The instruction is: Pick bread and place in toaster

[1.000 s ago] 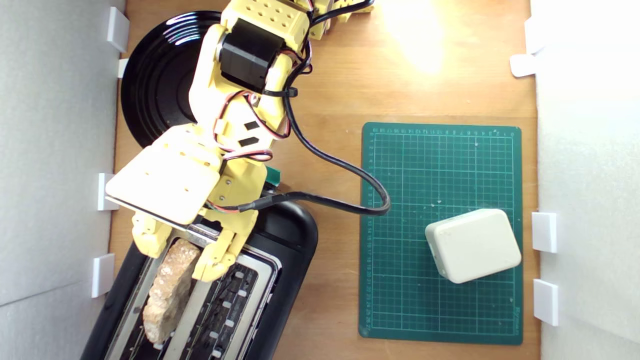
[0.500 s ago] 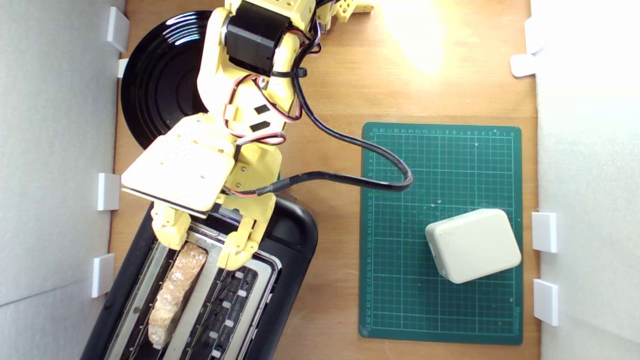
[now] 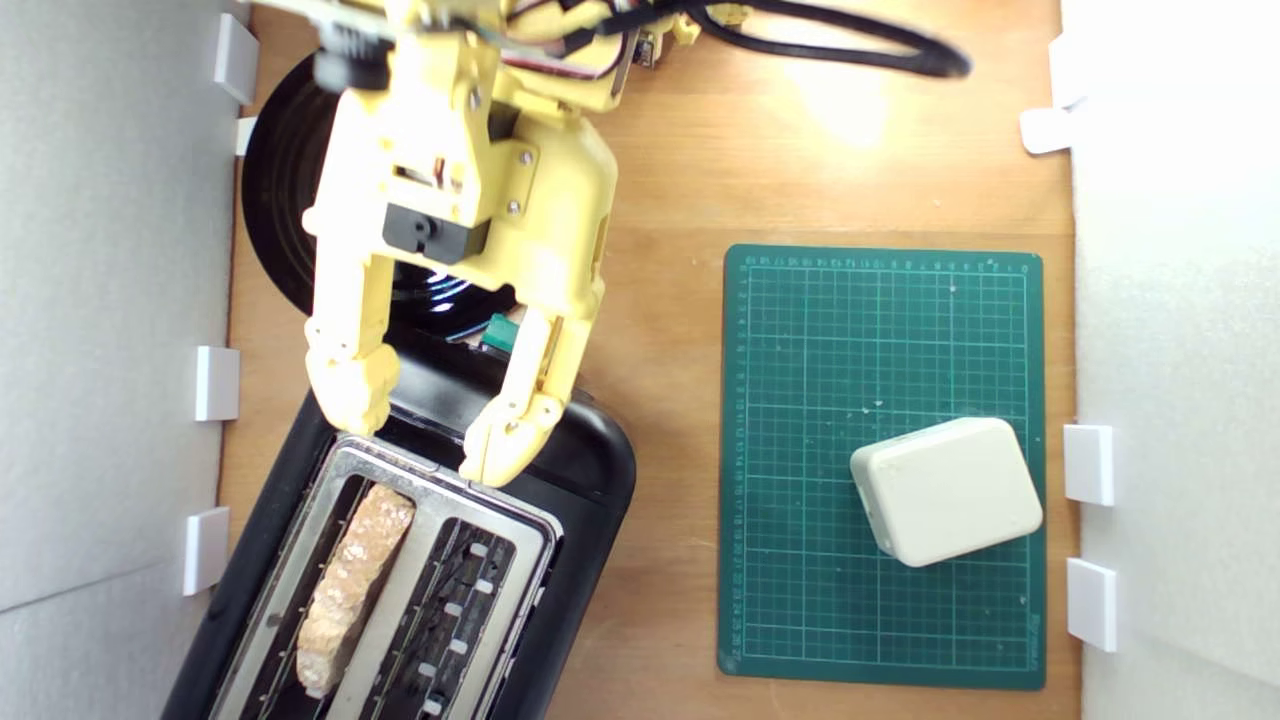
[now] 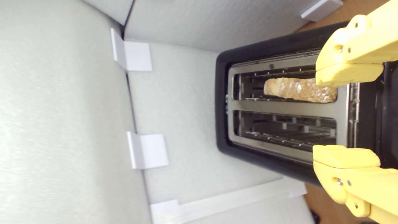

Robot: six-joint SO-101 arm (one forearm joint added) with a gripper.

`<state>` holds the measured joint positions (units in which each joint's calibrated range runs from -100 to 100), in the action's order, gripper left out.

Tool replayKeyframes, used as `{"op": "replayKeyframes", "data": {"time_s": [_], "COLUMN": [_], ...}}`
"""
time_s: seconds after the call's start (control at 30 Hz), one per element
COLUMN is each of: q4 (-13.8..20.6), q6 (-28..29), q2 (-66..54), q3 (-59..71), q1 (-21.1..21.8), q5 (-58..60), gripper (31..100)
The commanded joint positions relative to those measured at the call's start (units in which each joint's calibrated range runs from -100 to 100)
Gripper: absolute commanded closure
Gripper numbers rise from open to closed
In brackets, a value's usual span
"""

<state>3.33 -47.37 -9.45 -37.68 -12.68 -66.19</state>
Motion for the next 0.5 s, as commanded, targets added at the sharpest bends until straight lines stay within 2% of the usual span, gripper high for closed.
{"op": "replayKeyframes", "data": {"time_s": [0.0,0.17,0.3,0.47], "q4": [-0.3,-0.2,-0.2,-0.1], "q6": [4.5,13.9,22.8,28.8], "q2": [-6.4,-10.9,-14.2,-20.4], "q3": [-0.5,0.8,3.4,14.1], "q1": [4.7,12.6,16.3,20.4], "q5": [0.7,0.6,0.7,0.7], "gripper": [52.8,52.8,52.8,52.8]}}
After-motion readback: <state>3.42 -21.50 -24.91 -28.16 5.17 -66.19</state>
